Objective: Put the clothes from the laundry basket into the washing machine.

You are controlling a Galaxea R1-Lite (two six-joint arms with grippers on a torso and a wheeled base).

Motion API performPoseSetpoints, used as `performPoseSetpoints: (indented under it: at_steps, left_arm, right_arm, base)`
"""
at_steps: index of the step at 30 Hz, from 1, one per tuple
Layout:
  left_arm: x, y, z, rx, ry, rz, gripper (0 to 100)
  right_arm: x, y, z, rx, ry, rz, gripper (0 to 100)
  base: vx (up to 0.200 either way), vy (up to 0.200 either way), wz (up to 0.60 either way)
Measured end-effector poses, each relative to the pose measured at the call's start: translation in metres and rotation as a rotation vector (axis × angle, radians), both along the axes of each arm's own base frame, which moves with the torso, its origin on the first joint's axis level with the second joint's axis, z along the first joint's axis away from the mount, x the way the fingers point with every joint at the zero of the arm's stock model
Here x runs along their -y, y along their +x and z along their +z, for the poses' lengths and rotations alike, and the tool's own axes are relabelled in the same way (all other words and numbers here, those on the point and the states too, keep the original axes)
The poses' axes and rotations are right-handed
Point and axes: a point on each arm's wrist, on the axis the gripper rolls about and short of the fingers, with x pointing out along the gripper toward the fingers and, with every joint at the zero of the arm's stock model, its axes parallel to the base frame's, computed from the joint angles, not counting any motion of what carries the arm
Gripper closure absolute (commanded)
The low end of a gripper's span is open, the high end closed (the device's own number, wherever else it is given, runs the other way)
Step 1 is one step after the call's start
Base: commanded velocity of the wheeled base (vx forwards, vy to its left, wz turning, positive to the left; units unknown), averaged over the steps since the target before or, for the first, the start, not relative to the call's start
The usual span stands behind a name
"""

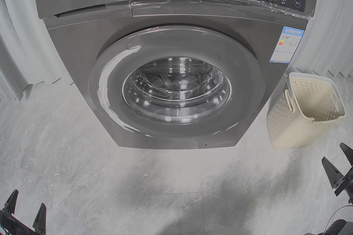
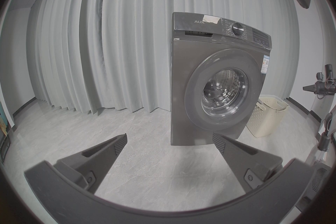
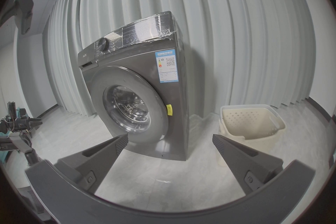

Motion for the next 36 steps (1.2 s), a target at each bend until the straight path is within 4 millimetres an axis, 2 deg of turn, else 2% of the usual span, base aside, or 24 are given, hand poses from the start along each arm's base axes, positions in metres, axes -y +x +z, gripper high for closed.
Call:
performPoseSetpoints:
  at_steps: [6,13,18,36]
  left_arm:
    - [0.0,0.0,0.0,0.0,-0.001,0.0,0]
    - [0.0,0.0,0.0,0.0,-0.002,-0.002,0]
    - [0.0,0.0,0.0,-0.001,-0.003,-0.003,0]
    - [0.0,0.0,0.0,0.0,-0.015,-0.012,0]
  right_arm:
    - [0.009,-0.033,-0.021,-0.019,-0.009,-0.066,0]
    - [0.012,-0.058,-0.041,0.007,-0.019,-0.157,0]
    - [0.011,-0.066,-0.055,-0.023,-0.047,-0.181,0]
    - [0.011,-0.071,-0.063,-0.038,-0.034,-0.218,0]
  base:
    - [0.0,0.0,0.0]
    - [0.0,0.0,0.0]
    - [0.0,0.0,0.0]
    - [0.0,0.0,0.0]
